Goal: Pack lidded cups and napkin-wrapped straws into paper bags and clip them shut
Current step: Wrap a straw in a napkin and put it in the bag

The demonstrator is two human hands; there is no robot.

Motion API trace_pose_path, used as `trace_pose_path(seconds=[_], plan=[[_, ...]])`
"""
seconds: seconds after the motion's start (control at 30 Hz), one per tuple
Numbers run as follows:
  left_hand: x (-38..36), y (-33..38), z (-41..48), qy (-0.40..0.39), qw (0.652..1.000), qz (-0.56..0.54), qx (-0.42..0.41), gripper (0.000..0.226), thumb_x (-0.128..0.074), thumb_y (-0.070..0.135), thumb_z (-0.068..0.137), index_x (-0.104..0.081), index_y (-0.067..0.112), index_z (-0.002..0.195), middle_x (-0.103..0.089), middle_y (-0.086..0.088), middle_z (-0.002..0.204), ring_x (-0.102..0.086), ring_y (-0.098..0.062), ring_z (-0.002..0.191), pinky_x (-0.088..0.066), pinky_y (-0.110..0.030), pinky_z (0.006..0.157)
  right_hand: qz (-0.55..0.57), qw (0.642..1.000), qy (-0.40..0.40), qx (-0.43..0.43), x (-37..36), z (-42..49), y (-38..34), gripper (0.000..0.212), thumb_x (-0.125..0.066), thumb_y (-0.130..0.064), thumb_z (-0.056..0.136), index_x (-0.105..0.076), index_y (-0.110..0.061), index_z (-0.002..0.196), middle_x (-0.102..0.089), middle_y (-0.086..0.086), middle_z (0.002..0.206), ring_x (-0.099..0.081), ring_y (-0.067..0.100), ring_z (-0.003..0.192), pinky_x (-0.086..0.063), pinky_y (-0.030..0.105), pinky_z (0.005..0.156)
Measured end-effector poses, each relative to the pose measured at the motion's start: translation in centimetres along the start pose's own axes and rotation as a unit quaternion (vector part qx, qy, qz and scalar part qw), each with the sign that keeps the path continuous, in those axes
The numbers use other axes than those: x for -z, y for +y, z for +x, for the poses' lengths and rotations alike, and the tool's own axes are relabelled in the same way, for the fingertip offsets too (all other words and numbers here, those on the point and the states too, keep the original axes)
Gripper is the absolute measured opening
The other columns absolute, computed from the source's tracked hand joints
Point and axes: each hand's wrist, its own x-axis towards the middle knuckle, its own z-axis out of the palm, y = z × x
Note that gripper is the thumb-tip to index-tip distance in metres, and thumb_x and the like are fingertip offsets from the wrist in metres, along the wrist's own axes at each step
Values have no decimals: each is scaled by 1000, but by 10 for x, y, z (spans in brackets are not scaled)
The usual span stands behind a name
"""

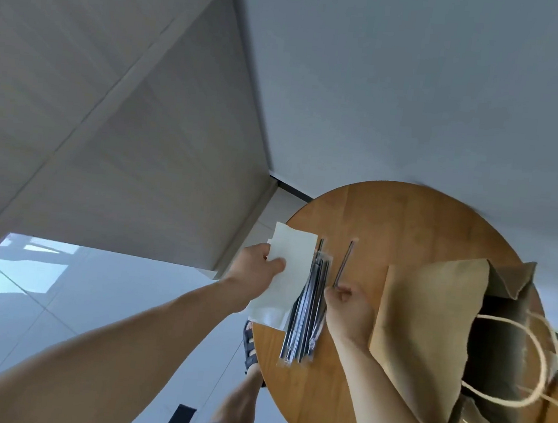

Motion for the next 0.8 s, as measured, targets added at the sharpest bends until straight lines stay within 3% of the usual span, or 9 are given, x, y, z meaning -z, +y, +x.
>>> trace_pose_path(seconds=[0.1, 0.2, 0.33, 0.4, 0.47, 0.57, 0.63, 0.7, 0.8], plan=[[-4, 26, -12, -9, 999, -5, -44, 17, -58, 21, 94, -67, 22, 109, -71, 2, 99, -67, -16, 87, -54, -29, 71, 94, 992, -7, 82, 23, -19, -32, 4, -68, -24, 88, -66, -21, 86, -68, -9, 76, -64, 11, 73, -46, 18, 62], [-10, 59, -27, -30, 996, -15, -81, 15, -58, 19, 94, -69, 23, 102, -72, 2, 96, -68, -17, 85, -56, -32, 74, 150, 976, -27, 154, 49, -34, -67, 6, -71, -21, 88, -71, -25, 92, -71, -17, 77, -66, 0, 74, -47, 10, 64], [-17, 101, -58, -63, 989, -63, -122, 37, -58, 18, 92, -70, 37, 62, -65, 19, 59, -58, 3, 55, -43, -11, 52, 128, 970, -34, 205, 82, -46, -104, 17, -76, -26, 85, -67, -41, 82, -69, -25, 80, -66, -2, 76, -49, 12, 68], [-20, 114, -73, -70, 984, -83, -142, 35, -63, 24, 91, -71, 33, 58, -66, 17, 61, -59, 1, 59, -44, -12, 56, 133, 970, -28, 202, 98, -51, -115, 16, -78, -28, 83, -67, -38, 77, -69, -25, 78, -66, -2, 76, -50, 16, 70], [-21, 125, -87, -77, 979, -86, -169, 30, -69, 28, 89, -70, 29, 58, -67, 13, 64, -60, -2, 61, -44, -14, 57, 135, 970, -19, 201, 112, -55, -124, 14, -80, -30, 81, -68, -35, 76, -70, -22, 76, -65, -2, 74, -50, 18, 69], [-22, 140, -102, -77, 971, -86, -208, 23, -71, 27, 88, -72, 27, 65, -70, 8, 67, -64, -6, 62, -48, -17, 55, 114, 970, 7, 214, 134, -68, -135, 15, -79, -39, 80, -66, -35, 74, -68, -22, 72, -63, -4, 72, -44, 10, 60], [-21, 154, -113, -79, 967, -92, -223, 13, -72, 30, 87, -75, 20, 79, -75, -4, 82, -72, -21, 78, -59, -33, 70, 92, 971, 44, 217, 153, -75, -140, 20, -78, -48, 78, -63, -36, 77, -67, -18, 72, -62, -4, 72, -41, 11, 58], [-18, 170, -124, -99, 961, -104, -236, 15, -73, 30, 88, -75, 15, 90, -76, -6, 91, -73, -27, 88, -59, -44, 82, 108, 967, 75, 220, 177, -77, -145, 26, -80, -51, 74, -61, -37, 85, -67, -19, 81, -62, -4, 77, -41, 13, 62], [-15, 195, -143, -163, 944, -124, -257, 21, -73, 26, 88, -73, 10, 103, -76, -8, 99, -73, -29, 92, -59, -44, 81, 169, 955, 30, 241, 217, -77, -156, 39, -84, -46, 71, -63, -37, 103, -71, -20, 97, -65, -5, 89, -51, 16, 71]])
